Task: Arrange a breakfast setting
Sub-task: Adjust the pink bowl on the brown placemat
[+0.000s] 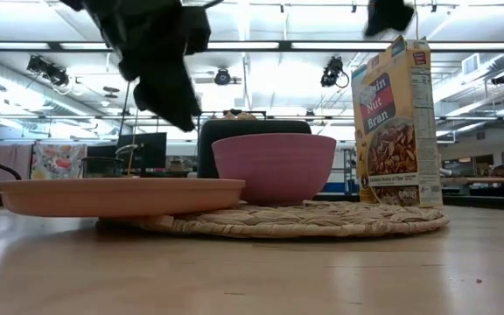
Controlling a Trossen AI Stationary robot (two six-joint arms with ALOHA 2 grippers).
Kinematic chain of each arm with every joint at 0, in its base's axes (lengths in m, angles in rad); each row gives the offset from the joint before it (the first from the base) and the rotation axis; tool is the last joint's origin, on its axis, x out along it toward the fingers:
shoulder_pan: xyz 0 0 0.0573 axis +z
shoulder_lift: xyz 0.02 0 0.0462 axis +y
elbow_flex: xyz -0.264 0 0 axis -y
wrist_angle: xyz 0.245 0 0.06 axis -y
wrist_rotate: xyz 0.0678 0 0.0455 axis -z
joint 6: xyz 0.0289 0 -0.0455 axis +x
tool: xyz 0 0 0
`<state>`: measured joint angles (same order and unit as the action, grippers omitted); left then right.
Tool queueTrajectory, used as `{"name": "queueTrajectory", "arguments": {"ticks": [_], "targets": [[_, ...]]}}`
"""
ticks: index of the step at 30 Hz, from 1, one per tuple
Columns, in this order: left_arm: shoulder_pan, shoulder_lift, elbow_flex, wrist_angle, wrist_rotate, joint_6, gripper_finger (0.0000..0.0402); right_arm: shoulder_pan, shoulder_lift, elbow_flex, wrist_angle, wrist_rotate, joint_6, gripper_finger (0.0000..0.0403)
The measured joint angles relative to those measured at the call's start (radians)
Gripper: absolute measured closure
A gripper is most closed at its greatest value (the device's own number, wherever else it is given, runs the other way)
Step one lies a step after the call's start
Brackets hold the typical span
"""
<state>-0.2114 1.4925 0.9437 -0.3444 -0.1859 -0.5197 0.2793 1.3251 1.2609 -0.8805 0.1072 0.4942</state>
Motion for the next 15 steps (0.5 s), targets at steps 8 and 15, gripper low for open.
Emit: {"name": "queueTrajectory", "arguments": {"ticks": [8, 15], "targets": [[0.064, 0.018, -0.02, 0.016, 0.031, 0.275, 0.0141, -0.023, 0.176, -0.187, 0.161, -0.025, -0.094, 0.011], [0.135, 0.058, -0.021, 0.034, 0.113, 0.391, 0.0141, -0.077, 0.344, -0.162, 0.211, -0.03, -0.174, 0.011]]}}
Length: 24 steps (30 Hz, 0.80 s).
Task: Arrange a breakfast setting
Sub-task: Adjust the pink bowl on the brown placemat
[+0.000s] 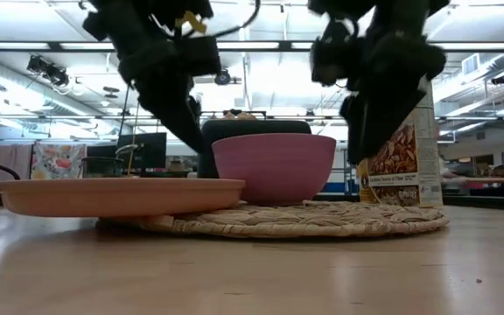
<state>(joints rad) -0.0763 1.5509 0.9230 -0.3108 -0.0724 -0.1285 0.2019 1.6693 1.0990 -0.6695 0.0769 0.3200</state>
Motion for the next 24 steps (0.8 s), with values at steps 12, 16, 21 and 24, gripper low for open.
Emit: {"name": "queueTrajectory", "arguments": {"ticks": [12, 16, 21, 24], "targets": [[0.034, 0.07, -0.001, 0.101, 0.025, 0.058, 0.0141, -0.08, 0.033, 0.012, 0.058, 0.003, -0.006, 0.011], [0.047, 0.074, -0.001, 0.106, 0.027, 0.062, 0.0141, -0.1, 0.03, 0.012, 0.065, 0.003, -0.007, 0.011], [0.062, 0.081, -0.001, 0.121, 0.027, 0.065, 0.0141, -0.11, 0.03, 0.012, 0.066, 0.003, -0.012, 0.011], [0.075, 0.081, -0.001, 0.141, 0.028, 0.066, 0.0141, -0.115, 0.026, 0.011, 0.052, 0.008, -0.037, 0.011]]}}
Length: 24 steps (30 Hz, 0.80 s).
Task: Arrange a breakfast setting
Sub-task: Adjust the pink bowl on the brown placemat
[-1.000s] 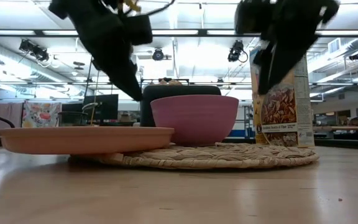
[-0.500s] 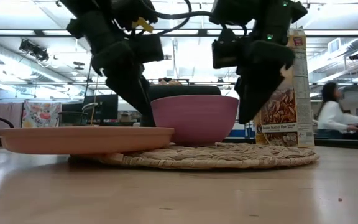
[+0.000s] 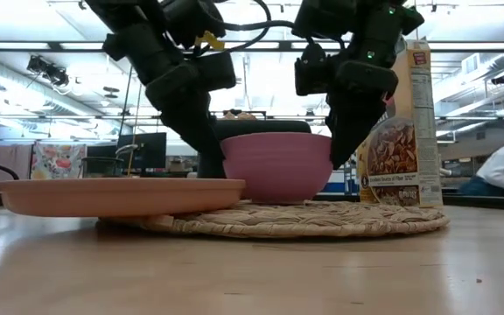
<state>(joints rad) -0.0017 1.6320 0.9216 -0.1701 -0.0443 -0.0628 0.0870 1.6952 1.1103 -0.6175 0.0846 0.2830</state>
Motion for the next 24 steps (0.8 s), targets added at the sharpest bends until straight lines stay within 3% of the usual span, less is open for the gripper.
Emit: {"name": "queueTrajectory", "arguments": {"ticks": [13, 24], "targets": [[0.056, 0.036, 0.0, 0.04, -0.005, 0.023, 0.0141, -0.095, -0.003, 0.0, -0.031, -0.006, -0.094, 0.011], [0.062, 0.022, 0.006, -0.061, -0.004, -0.035, 0.0141, -0.098, -0.004, 0.002, -0.106, -0.029, -0.103, 0.011]]}}
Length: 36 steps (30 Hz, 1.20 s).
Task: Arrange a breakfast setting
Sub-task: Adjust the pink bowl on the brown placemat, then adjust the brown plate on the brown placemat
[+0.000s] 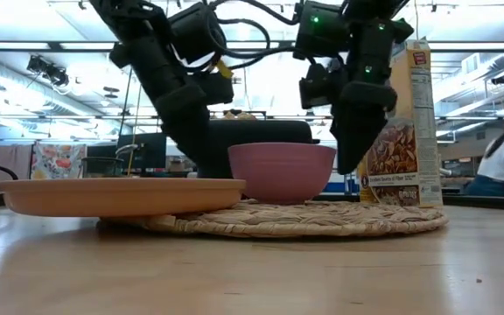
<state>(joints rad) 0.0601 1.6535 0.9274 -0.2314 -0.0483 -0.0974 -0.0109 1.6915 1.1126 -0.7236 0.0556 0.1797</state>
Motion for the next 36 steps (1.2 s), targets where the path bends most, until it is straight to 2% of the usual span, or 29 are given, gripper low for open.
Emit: {"name": "queueTrajectory", "arguments": {"ticks": [4, 8, 12, 15, 19, 23, 30, 36], "targets": [[-0.001, -0.031, 0.055, -0.19, 0.001, -0.005, 0.0141, 0.01, -0.028, 0.0, -0.083, -0.008, 0.008, 0.011], [-0.04, -0.09, 0.104, -0.439, 0.046, -0.096, 0.0141, 0.037, -0.088, 0.0, -0.178, -0.001, 0.048, 0.011], [-0.154, -0.143, 0.108, -0.666, 0.15, -0.237, 0.0141, 0.08, -0.139, -0.001, -0.236, 0.02, 0.122, 0.011], [-0.279, -0.153, 0.107, -0.761, 0.15, -0.311, 0.0143, 0.122, -0.161, -0.001, -0.235, 0.051, 0.17, 0.011], [-0.439, -0.138, 0.074, -0.718, 0.11, -0.363, 0.0147, 0.164, -0.168, -0.002, -0.222, 0.057, 0.211, 0.011], [-0.515, -0.113, 0.023, -0.604, 0.081, -0.392, 0.0148, 0.192, -0.168, -0.002, -0.209, 0.076, 0.221, 0.011], [-0.511, -0.084, -0.051, -0.47, 0.05, -0.526, 0.0148, 0.206, -0.168, -0.002, -0.199, 0.081, 0.275, 0.011], [-0.472, -0.081, -0.054, -0.472, 0.0, -0.546, 0.0148, 0.224, -0.168, -0.002, -0.191, 0.079, 0.3, 0.011]]}}
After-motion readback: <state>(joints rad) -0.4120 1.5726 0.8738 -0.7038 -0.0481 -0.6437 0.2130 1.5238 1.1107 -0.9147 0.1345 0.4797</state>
